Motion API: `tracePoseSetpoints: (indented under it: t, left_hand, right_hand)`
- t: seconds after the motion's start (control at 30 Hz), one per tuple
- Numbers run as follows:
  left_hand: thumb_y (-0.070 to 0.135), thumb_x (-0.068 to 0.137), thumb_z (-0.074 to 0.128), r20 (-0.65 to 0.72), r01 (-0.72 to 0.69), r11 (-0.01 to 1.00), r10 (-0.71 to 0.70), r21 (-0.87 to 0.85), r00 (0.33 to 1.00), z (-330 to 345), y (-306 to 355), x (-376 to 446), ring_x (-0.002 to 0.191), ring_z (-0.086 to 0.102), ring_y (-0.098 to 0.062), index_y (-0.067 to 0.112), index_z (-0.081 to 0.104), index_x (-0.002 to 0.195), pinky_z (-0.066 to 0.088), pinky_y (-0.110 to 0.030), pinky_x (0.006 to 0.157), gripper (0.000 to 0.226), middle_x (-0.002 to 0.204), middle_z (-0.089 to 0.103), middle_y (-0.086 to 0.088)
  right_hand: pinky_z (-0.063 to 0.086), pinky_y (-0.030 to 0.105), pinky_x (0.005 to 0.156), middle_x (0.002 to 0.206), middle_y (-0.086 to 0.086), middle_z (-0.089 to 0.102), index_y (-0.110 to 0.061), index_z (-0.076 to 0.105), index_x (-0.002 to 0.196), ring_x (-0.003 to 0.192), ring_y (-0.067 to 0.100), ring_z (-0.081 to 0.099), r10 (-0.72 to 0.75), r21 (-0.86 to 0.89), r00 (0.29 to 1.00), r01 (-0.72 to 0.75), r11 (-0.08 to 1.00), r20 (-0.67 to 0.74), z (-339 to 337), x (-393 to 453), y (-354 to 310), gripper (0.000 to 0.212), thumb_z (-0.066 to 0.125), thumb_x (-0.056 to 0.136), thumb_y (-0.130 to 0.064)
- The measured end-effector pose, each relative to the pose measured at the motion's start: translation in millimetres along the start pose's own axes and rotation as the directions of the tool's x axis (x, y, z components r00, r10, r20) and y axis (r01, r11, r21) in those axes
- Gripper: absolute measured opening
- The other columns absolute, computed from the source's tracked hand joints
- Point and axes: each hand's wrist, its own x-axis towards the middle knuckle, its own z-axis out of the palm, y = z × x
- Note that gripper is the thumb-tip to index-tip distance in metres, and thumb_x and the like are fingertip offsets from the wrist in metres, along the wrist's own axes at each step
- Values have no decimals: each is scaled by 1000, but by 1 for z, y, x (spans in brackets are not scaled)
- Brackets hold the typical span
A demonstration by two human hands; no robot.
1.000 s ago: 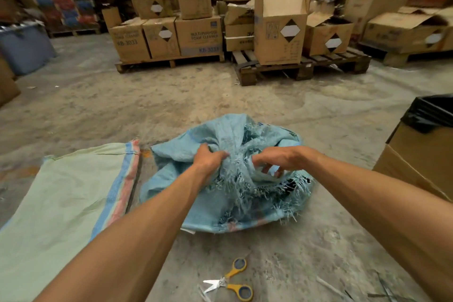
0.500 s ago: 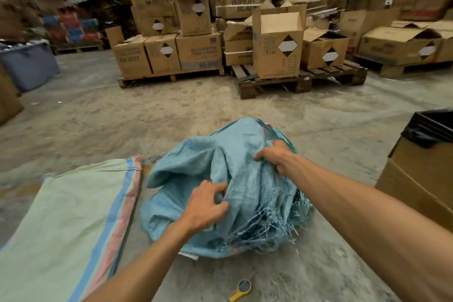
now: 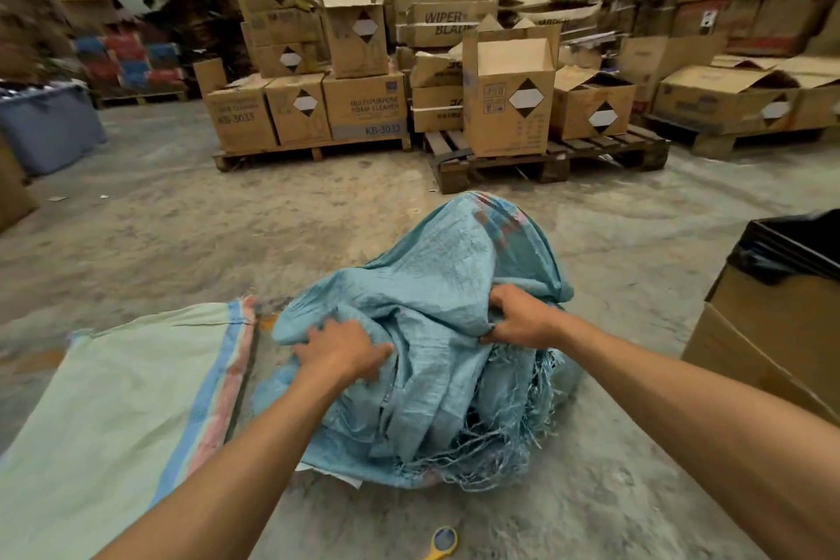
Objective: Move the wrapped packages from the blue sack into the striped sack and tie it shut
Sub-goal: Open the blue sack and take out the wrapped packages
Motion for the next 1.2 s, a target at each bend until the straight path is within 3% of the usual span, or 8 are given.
tracePoseSetpoints:
  t: [0.13,0.33,0.5,0.7,0.83,0.97,1.07,1.2]
  left_hand:
    - [48,82,60,-522,-159,984,93,-83,848,-22,27,-10,124,30,-34,22,62,100,31,-46,98,32,129,37,-11]
    - [56,66,78,-198,-535,800,498,-272,845,-36,36,24,150,2,-31,53,-7,148,9,-59,118,118,164,6,1]
    - [22,84,69,-349,-707,661,619,-250,703,-42,46,16,99,61,-17,31,66,98,49,-47,90,17,99,69,6]
    - [10,77,57,-450,-818,524,688,-237,570,-30,33,-20,64,51,-18,19,49,72,44,-47,61,13,66,54,1]
    - [30,79,67,-85,-772,544,797,-329,598,-10,24,-42,58,51,-9,18,61,75,42,-39,57,14,62,55,4]
    - [41,86,68,197,-577,576,786,-579,587,1,29,-66,63,58,-9,15,72,82,46,-28,63,26,67,61,4]
    - [37,93,63,283,-407,622,720,-669,634,-3,28,-69,57,65,-17,14,68,70,53,-30,62,33,64,64,-7]
    - [40,90,65,-237,-526,718,472,-456,849,-6,28,-53,58,57,-12,19,64,72,58,-41,64,28,65,62,-2]
  right_hand:
    - [37,39,109,134,0,58,-18,64,125,122,21,44,-123,-298,992,124,946,22,0,-11,-4,49,78,80,-31]
    - [25,45,117,153,-2,39,-27,43,147,144,26,18,-99,-592,949,267,761,301,0,-18,-21,90,82,70,-51]
    - [26,34,115,146,-8,48,-30,57,136,136,18,32,113,-576,869,217,788,481,-9,-30,-30,69,81,74,-44]
    - [55,28,59,73,2,71,-8,69,78,60,12,66,116,-103,944,-88,991,309,-62,-41,-43,22,71,88,-27]
    - [43,25,61,69,-6,56,-18,57,73,62,6,48,-164,7,916,179,984,-367,-82,-41,-54,17,64,88,-20]
    - [42,31,100,132,-9,55,-28,53,134,115,8,51,11,-211,991,17,977,132,-69,-33,-50,52,66,88,-48]
    - [47,30,80,105,3,71,-15,69,118,89,14,58,179,-411,861,38,911,477,-37,-42,-52,26,58,95,-24]
    - [39,40,93,105,-1,69,-21,67,112,91,19,55,240,-596,850,104,796,468,-14,-53,-54,25,54,91,-22]
